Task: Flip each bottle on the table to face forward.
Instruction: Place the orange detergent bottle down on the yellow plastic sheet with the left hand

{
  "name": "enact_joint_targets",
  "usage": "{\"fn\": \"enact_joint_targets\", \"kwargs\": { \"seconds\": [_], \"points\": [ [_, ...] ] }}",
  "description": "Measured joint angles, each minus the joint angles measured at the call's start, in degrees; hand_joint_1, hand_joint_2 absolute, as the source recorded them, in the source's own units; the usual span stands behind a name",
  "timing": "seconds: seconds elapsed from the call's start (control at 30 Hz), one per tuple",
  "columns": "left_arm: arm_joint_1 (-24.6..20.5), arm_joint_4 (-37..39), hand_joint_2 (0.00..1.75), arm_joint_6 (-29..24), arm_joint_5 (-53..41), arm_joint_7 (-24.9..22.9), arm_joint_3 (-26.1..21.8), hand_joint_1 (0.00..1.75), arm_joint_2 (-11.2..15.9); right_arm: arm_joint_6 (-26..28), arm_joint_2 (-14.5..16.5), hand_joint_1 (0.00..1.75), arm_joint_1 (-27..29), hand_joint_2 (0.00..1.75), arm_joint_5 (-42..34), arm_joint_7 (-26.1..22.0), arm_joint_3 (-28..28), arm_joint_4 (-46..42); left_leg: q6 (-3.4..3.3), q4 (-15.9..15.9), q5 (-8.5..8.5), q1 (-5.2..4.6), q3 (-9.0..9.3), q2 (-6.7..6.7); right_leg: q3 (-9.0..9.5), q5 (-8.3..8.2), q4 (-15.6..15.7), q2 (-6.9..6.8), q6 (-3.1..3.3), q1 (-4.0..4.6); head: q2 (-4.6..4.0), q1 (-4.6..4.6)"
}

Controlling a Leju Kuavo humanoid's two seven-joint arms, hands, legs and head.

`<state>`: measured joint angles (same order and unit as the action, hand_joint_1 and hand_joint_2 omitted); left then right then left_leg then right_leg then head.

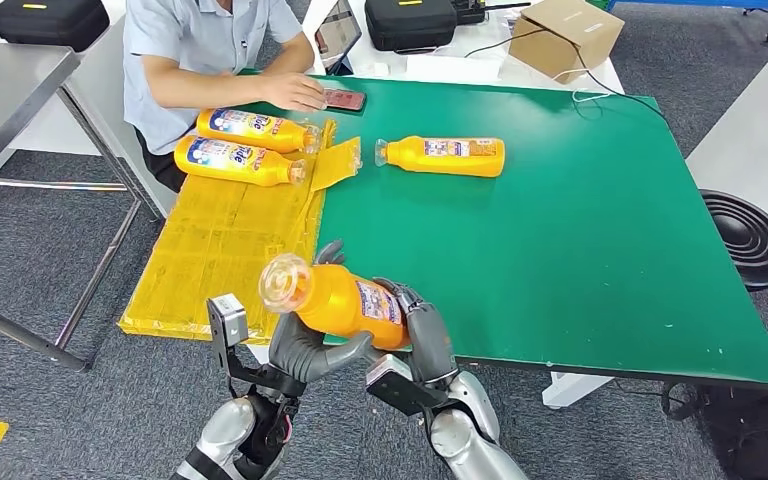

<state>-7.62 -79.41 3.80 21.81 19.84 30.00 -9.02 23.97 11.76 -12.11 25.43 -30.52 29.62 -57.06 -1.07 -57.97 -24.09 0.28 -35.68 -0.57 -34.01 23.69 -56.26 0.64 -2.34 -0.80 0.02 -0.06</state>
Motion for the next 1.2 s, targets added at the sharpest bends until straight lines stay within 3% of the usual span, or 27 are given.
{"fn": "enact_joint_targets", "kwargs": {
  "seconds": [0.33,0.37,0.47,0.5,0.53,0.6,0.63,0.67,0.8,1.03,1.2],
  "points": [
    [-1.98,1.79,1.75,2.41,4.51,-0.95,0.01,0.01,-0.29,-2.38,0.76,1.75,-0.77,1.75,-2.94,-3.29,2.34,0.32,0.0,0.0,0.0,0.0,0.0,0.01,0.0,0.0,-0.01,0.0,0.0,0.0,0.0,0.01],
    [-2.06,1.91,1.75,2.58,4.88,-1.01,0.0,0.21,-0.29,-2.37,0.75,1.75,-0.87,1.75,-2.8,-3.27,2.46,0.39,0.0,0.0,0.0,0.0,0.0,0.0,0.0,0.0,-0.01,0.0,0.0,0.0,0.0,0.01],
    [-2.36,2.29,1.75,2.67,5.39,-1.06,-0.02,1.51,-0.27,-2.54,0.73,1.75,-1.25,1.75,-2.91,-3.18,2.87,0.69,0.0,0.0,0.0,0.0,0.0,0.0,0.0,0.0,0.0,0.0,0.0,0.0,0.0,0.01],
    [-2.45,2.39,1.75,2.55,5.43,-0.95,-0.03,1.75,-0.27,-2.71,0.73,1.6,-1.36,1.75,-3.14,-3.15,3.01,0.79,0.0,0.0,0.0,0.0,0.0,0.0,0.0,0.0,0.0,0.0,0.0,0.0,0.0,0.01],
    [-2.5,2.46,1.75,2.39,5.5,-0.75,-0.05,1.75,-0.27,-3.11,0.74,1.19,-1.45,1.75,-3.57,-3.14,3.17,0.89,0.0,0.0,0.0,0.0,0.0,0.0,0.0,0.0,0.0,0.0,0.0,0.0,0.0,0.01],
    [-2.53,2.51,1.75,2.1,5.73,-0.15,-0.12,1.75,-0.27,-5.14,0.75,0.31,-1.6,0.87,-5.12,-3.03,3.65,1.04,0.0,0.0,0.0,0.0,0.0,0.01,0.0,0.0,0.0,0.0,0.0,0.0,0.0,0.01],
    [-2.53,2.51,1.75,2.03,5.95,0.21,-0.18,1.75,-0.28,-6.99,0.78,0.02,-1.64,0.44,-6.18,-2.93,4.03,1.09,0.0,0.0,0.0,0.0,0.0,0.01,0.0,0.0,0.0,0.0,0.0,0.0,0.0,0.01],
    [-2.53,2.51,1.75,1.99,6.17,0.55,-0.3,1.75,-0.29,-9.08,0.83,0.0,-1.62,0.0,-7.26,-2.79,4.49,1.16,0.0,0.0,0.0,0.0,0.0,0.01,0.0,0.0,0.0,0.0,0.0,0.0,0.0,0.01],
    [-2.39,2.49,1.75,2.29,7.52,1.25,-1.22,1.75,-0.27,-14.17,0.95,0.0,-1.54,0.0,-9.98,-2.3,5.94,1.51,0.0,0.0,0.01,0.01,0.0,0.01,-0.01,0.0,-0.01,0.0,0.0,0.01,0.0,0.01],
    [-1.8,2.49,1.75,6.12,13.76,-0.86,-3.55,1.75,-0.27,-16.51,0.96,0.0,-1.53,0.0,-12.28,-2.06,6.99,1.62,0.0,0.0,0.01,0.01,0.0,0.02,-0.01,0.0,-0.01,0.0,0.0,0.0,0.0,0.01],
    [-0.86,1.85,1.75,6.79,12.93,-0.7,-4.7,1.75,-0.27,-16.53,1.0,0.0,-1.34,0.0,-13.35,-2.56,7.69,1.63,0.0,0.0,0.01,0.0,0.0,0.01,-0.01,0.0,0.0,0.0,0.0,0.0,0.0,0.01]
  ]
}}
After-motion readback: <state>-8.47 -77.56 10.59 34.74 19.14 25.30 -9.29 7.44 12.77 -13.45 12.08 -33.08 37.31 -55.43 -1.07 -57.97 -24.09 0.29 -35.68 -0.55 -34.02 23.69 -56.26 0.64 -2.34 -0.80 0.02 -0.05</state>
